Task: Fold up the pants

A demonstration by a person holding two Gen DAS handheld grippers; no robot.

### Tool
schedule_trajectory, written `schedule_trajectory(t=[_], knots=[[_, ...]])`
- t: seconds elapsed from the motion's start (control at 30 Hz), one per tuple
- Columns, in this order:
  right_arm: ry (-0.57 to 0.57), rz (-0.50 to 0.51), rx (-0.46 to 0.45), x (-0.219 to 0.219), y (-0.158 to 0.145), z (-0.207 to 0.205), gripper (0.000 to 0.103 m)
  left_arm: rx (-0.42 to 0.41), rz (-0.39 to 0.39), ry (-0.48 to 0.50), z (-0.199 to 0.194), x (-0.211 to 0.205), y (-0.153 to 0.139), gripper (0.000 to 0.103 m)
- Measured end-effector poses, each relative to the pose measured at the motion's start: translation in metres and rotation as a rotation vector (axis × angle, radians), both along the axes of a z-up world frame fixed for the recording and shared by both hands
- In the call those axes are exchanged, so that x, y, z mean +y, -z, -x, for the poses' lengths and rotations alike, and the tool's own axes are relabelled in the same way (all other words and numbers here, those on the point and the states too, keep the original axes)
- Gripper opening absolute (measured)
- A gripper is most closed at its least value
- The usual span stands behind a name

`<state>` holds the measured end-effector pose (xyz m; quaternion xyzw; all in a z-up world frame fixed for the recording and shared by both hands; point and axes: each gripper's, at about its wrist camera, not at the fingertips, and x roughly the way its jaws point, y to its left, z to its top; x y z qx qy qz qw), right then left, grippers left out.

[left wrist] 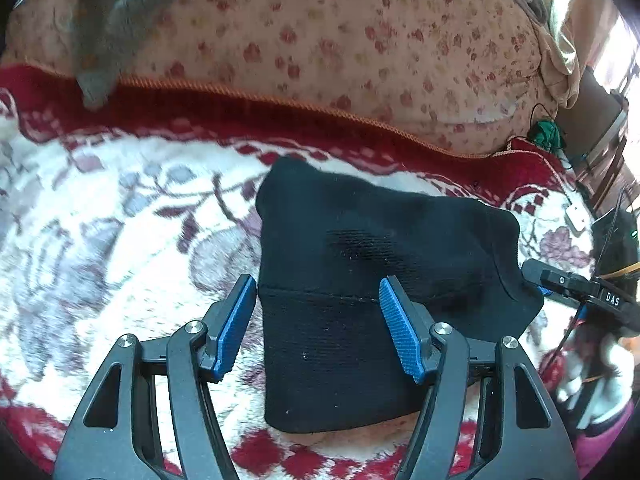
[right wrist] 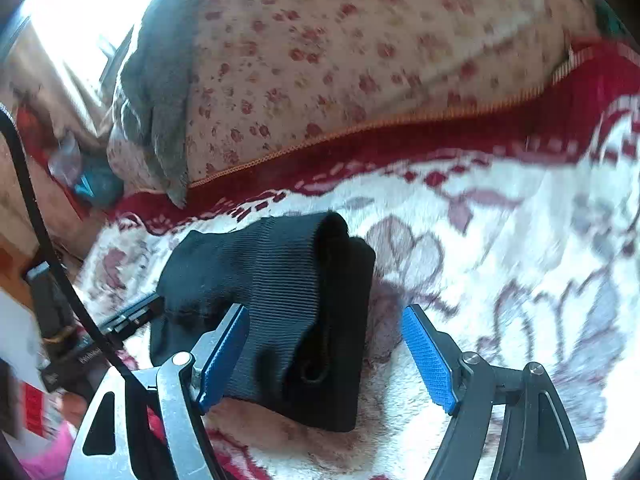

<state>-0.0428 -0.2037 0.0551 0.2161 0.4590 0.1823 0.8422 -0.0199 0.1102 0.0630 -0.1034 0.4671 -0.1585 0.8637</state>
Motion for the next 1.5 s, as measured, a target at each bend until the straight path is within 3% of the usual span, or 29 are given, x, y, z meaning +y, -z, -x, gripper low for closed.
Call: schedule_trajectory(t=[0.1,0.27,0.33,0.37,0.43,0.47,0.53,0.6,0.67,0.9,1.13,1.5], knots=[[-0.038,-0.174,0.043,0.000,0.020,-0.007,0.077,0.028,0.029,0.008,-0.006,0.001,0.008,0.073],[-0.035,-0.177,0.061,0.007,0.039,-0.014,0.085,0.067,0.067,0.017,-0.016,0.001,0.023,0.081],[-0.056,-0.160,0.036,0.011,0.037,-0.015,0.085,0.073,0.098,0.013,-0.021,0.001,0.028,0.081],[-0.070,-0.145,0.017,0.013,0.036,-0.015,0.079,0.065,0.104,0.008,-0.021,0.000,0.029,0.081],[-0.084,-0.119,-0.015,0.016,0.035,-0.016,0.068,0.043,0.087,0.011,-0.020,-0.004,0.028,0.074],[-0.083,-0.128,-0.025,0.016,0.035,-0.017,0.061,0.032,0.092,0.034,-0.019,-0.008,0.026,0.058],[-0.085,-0.153,-0.046,0.016,0.032,-0.015,0.051,0.000,0.049,0.044,-0.015,-0.015,0.019,0.048],[-0.092,-0.127,-0.061,0.019,0.028,-0.011,0.048,-0.023,0.030,0.049,-0.011,-0.017,0.012,0.034],[-0.099,-0.126,-0.078,0.020,0.020,-0.008,0.045,-0.021,0.058,0.044,-0.010,-0.012,0.006,0.030],[-0.152,-0.145,-0.129,0.043,-0.011,-0.006,0.042,-0.071,0.068,-0.017,0.001,0.022,-0.022,0.029],[-0.225,-0.187,-0.154,0.096,-0.026,-0.013,0.042,-0.117,0.022,-0.092,0.018,0.080,-0.047,0.029],[-0.362,-0.174,-0.125,0.205,-0.020,-0.037,0.042,-0.092,-0.010,-0.263,0.035,0.175,-0.033,0.029]])
